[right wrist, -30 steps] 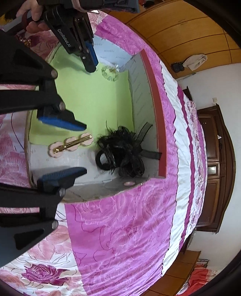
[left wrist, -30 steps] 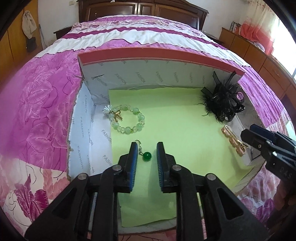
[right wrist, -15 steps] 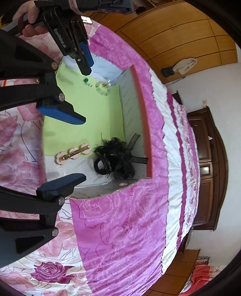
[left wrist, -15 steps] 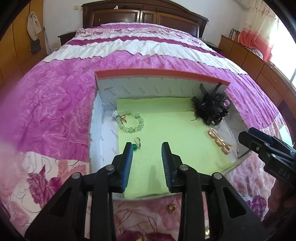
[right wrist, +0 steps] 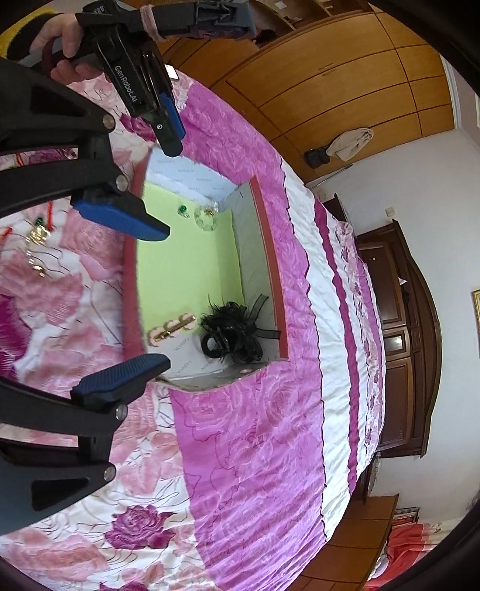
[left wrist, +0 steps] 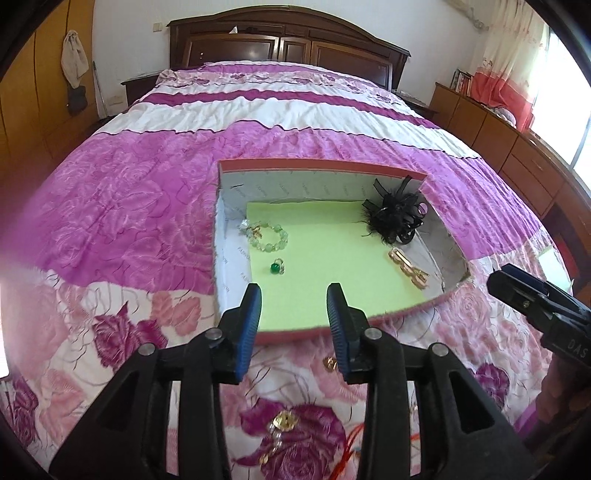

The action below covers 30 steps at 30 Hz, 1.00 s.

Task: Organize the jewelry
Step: 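Move both open tools back out of the box toward the remaining jewelry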

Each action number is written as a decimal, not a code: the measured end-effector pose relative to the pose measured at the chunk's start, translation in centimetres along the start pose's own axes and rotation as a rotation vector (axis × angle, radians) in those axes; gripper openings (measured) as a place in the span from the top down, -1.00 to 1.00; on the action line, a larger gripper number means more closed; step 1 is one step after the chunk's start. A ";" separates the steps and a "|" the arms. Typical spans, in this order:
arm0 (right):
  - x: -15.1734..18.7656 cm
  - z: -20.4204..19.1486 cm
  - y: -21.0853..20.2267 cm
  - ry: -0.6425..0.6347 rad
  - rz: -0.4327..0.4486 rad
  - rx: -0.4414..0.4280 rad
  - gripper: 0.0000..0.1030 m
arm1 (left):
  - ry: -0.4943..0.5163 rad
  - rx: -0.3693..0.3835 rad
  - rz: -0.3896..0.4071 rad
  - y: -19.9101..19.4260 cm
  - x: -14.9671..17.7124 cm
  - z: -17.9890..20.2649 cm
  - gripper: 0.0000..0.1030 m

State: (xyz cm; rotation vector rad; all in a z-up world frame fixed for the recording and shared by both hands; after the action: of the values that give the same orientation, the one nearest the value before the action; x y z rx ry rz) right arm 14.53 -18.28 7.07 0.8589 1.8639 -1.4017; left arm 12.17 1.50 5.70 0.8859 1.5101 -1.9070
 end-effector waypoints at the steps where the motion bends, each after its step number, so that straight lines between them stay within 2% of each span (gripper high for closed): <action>1: 0.1 -0.1 -0.4 0.000 -0.002 -0.001 -0.29 | 0.000 -0.002 0.000 -0.3 0.2 -0.1 0.44; 8: 1.8 -0.3 -2.3 0.013 -0.039 -0.003 -0.30 | -0.008 -0.018 -0.020 -1.5 1.6 -1.2 0.41; 13: 3.4 -0.3 -2.9 0.021 -0.070 0.002 -0.30 | -0.011 -0.025 -0.064 -1.1 3.4 -1.5 0.41; 30: 7.9 1.0 -1.7 0.060 -0.188 0.026 -0.30 | 0.023 0.002 -0.208 0.3 8.8 -0.6 0.41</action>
State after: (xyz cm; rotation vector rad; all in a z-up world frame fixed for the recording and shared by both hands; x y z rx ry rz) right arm 8.65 -18.65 1.40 0.7619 2.0194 -1.5306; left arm 6.90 1.84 -1.34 0.7802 1.6708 -2.0497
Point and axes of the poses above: each gripper's, at about its wrist camera, not at the fingertips, and y roughly the way its jaws point, z to its right, x to its underside, the point moved 2 cm from there along y, roughly the way its jaws point, and after that the axes turned 10 degrees about z, right-handed, at the moved point
